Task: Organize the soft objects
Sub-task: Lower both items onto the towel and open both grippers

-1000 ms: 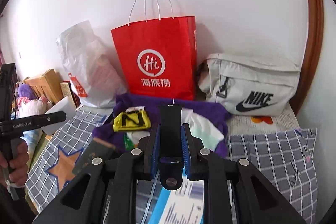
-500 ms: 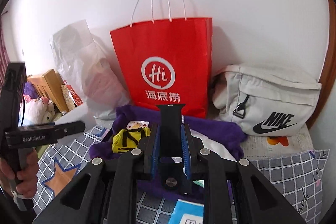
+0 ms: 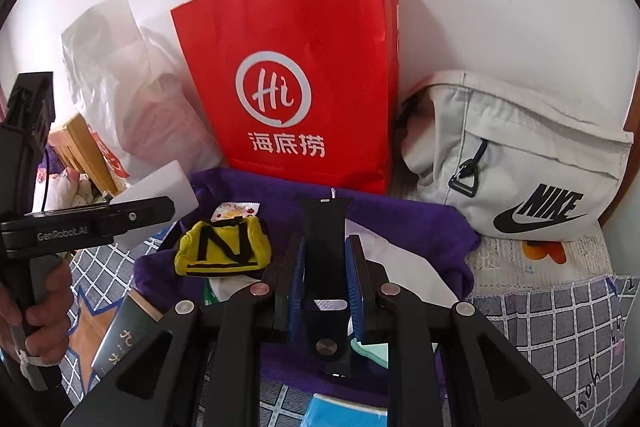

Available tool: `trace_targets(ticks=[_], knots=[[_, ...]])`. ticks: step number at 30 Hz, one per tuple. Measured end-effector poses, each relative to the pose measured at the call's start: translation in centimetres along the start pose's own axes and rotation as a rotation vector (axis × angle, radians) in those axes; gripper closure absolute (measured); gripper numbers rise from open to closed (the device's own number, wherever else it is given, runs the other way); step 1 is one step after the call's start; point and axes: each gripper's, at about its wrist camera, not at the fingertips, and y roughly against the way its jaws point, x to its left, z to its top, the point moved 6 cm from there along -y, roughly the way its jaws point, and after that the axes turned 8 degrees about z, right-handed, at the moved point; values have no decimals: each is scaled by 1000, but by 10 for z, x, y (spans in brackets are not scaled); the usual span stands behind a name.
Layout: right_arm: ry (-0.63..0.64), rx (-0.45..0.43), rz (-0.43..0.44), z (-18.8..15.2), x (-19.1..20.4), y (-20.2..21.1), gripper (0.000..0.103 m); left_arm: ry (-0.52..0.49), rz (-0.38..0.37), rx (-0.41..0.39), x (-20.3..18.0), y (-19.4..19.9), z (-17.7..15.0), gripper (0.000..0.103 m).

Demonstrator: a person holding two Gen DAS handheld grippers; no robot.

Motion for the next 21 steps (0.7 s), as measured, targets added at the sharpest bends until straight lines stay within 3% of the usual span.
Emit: trace_targets(ticks=[5, 10, 15, 21], knots=[[-22, 53, 40, -8, -6, -19, 83, 4, -7, 31, 5, -11, -3, 37], [-13, 117, 17, -20, -11, -40, 83, -21, -1, 45, 1, -18, -5, 37], [-24, 177, 83, -32, -2, -59, 83, -21, -2, 66, 1, -25, -7, 37], [-38, 225, 93, -40, 2, -73, 82, -5, -23, 80, 2, -29, -8, 36]])
